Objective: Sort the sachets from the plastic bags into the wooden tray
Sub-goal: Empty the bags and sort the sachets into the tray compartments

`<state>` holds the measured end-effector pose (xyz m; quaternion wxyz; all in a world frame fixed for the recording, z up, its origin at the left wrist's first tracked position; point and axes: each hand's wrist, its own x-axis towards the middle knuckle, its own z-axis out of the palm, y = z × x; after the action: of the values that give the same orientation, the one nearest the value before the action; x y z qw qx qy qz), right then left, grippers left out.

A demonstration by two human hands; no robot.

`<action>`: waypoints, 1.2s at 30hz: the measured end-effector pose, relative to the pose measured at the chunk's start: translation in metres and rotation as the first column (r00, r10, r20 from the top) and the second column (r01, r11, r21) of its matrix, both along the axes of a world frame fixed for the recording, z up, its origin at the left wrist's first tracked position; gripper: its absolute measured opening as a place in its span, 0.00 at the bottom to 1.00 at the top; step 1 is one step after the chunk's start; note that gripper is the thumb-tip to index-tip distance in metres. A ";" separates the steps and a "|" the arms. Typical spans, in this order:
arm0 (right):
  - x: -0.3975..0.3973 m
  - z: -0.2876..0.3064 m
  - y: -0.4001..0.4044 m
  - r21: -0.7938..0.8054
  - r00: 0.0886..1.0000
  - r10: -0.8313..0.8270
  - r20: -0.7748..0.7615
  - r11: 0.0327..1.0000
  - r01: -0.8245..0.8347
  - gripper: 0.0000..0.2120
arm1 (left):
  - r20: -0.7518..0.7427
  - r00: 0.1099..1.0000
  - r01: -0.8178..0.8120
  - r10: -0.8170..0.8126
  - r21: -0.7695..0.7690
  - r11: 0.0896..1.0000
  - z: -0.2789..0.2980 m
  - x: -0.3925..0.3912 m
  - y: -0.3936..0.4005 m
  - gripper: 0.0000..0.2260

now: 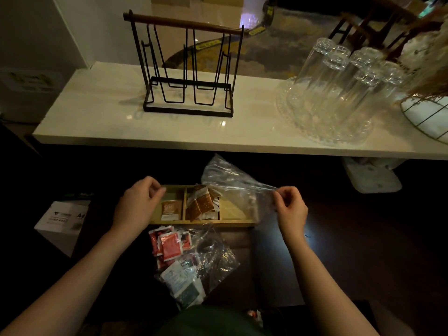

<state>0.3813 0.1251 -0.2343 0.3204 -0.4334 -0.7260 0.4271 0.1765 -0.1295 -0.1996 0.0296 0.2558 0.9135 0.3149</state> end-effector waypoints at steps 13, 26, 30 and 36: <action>0.067 -0.065 0.011 0.044 0.873 -0.209 0.442 0.976 0.211 0.11 | 0.283 0.959 0.109 -0.007 -0.346 0.932 -0.092 0.000 0.024 0.24; 0.039 -0.046 -0.004 0.342 0.845 -0.186 0.502 0.940 0.003 0.15 | 0.213 0.977 0.105 -0.009 -0.446 0.889 -0.119 -0.009 0.042 0.21; -0.013 -0.036 -0.028 0.364 0.869 0.147 0.473 0.866 -0.344 0.15 | 0.293 0.956 0.086 0.022 -0.351 0.932 -0.123 -0.015 0.040 0.22; -0.081 -0.032 -0.062 0.117 0.722 0.514 0.463 0.772 -0.625 0.25 | 0.260 0.962 -0.022 0.079 -0.215 0.976 -0.107 -0.016 0.031 0.11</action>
<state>0.2999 0.0634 -0.2665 0.0694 -0.2184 -0.9243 0.3050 0.1608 -0.0985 -0.3068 0.1712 0.1829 0.9355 0.2490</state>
